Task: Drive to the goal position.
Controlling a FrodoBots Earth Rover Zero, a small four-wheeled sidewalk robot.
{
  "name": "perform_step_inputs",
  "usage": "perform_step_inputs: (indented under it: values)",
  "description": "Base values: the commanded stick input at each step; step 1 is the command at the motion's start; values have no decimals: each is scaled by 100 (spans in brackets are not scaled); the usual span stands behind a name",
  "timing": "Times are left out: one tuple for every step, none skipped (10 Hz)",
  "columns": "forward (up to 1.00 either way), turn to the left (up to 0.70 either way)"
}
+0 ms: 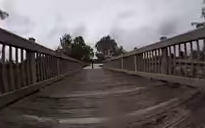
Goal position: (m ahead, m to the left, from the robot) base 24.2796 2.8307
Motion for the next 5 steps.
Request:
perform_step_inputs:
  values:
    - [85,0]
    - [85,0]
    - [85,0]
    - [85,0]
    - [85,0]
